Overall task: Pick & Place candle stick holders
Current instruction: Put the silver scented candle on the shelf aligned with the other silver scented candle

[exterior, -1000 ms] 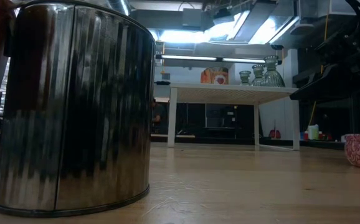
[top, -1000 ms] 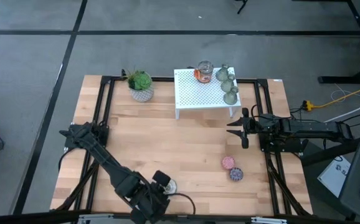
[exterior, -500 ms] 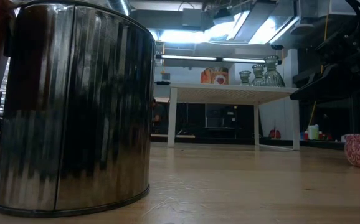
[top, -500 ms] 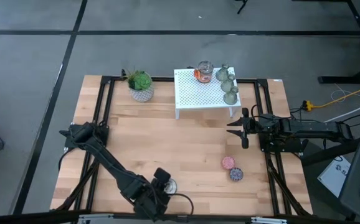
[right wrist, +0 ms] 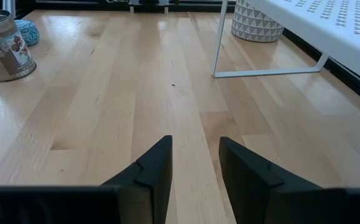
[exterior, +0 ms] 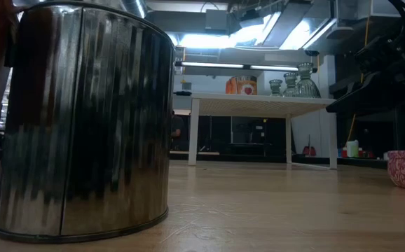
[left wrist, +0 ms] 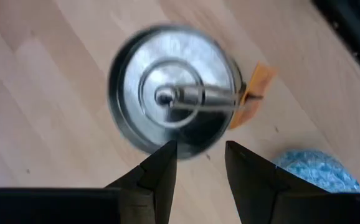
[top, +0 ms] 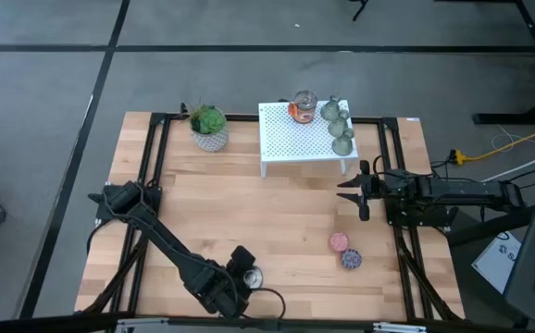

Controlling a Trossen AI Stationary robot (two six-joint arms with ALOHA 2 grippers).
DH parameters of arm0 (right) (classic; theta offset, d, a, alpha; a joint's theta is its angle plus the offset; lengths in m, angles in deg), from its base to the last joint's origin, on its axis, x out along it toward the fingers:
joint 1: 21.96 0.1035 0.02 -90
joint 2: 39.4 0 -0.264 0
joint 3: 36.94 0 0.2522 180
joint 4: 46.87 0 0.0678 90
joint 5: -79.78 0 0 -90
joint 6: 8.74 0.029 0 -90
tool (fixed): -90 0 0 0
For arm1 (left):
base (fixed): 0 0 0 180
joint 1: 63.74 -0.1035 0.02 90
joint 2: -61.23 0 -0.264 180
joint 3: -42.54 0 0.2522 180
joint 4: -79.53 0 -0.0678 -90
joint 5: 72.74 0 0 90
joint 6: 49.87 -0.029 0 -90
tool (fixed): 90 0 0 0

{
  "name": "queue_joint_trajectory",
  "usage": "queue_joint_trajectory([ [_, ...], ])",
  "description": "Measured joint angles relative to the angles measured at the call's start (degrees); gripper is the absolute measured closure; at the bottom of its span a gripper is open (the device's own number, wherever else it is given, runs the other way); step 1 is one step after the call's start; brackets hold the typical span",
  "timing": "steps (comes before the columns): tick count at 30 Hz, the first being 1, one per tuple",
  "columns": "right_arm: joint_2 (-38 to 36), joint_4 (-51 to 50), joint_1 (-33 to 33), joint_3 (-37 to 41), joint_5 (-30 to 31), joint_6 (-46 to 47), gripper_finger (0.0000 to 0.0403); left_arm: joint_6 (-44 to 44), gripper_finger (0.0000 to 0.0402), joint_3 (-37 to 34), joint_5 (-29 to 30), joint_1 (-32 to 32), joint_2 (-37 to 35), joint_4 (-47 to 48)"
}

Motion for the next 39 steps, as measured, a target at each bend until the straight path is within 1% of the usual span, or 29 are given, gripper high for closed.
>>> queue_joint_trajectory([
  [5, 0.00, 0.00, -0.01, 0.00, 0.00, -0.01, 0.0268, -4.19, 0.0271, 0.00, 0.03, 0.00, 0.00, -2.39],
  [8, 0.00, 0.00, 0.00, 0.00, 0.00, -0.01, 0.0268, -6.20, 0.0281, 0.00, -0.38, 0.00, 0.00, -2.61],
  [17, 0.00, 0.00, 0.00, 0.00, 0.00, 0.00, 0.0268, -6.46, 0.0358, 0.00, -4.95, -1.03, 0.00, -2.60],
  [21, -0.01, 0.00, -0.01, 0.00, 0.00, -0.01, 0.0268, -6.48, 0.0379, -0.01, -5.51, -1.31, 0.09, -2.87],
  [24, -0.01, 0.00, -0.01, 0.00, 0.00, -0.01, 0.0268, -6.50, 0.0383, -2.07, -6.71, -1.60, 0.07, -5.93],
  [27, 0.00, 0.00, -0.02, 0.00, 0.00, -0.01, 0.0268, -6.48, 0.0383, -2.64, -6.82, -1.64, -0.01, -6.14],
  [33, -0.02, 0.00, -0.02, 0.00, 0.00, -0.01, 0.0268, -6.48, 0.0375, -2.71, -5.30, -1.90, 0.31, -7.46],
  [39, 0.00, 0.00, 0.00, 0.00, 0.01, 0.00, 0.0268, -4.59, 0.0395, -2.75, -5.73, -2.64, 0.40, -9.11],
])
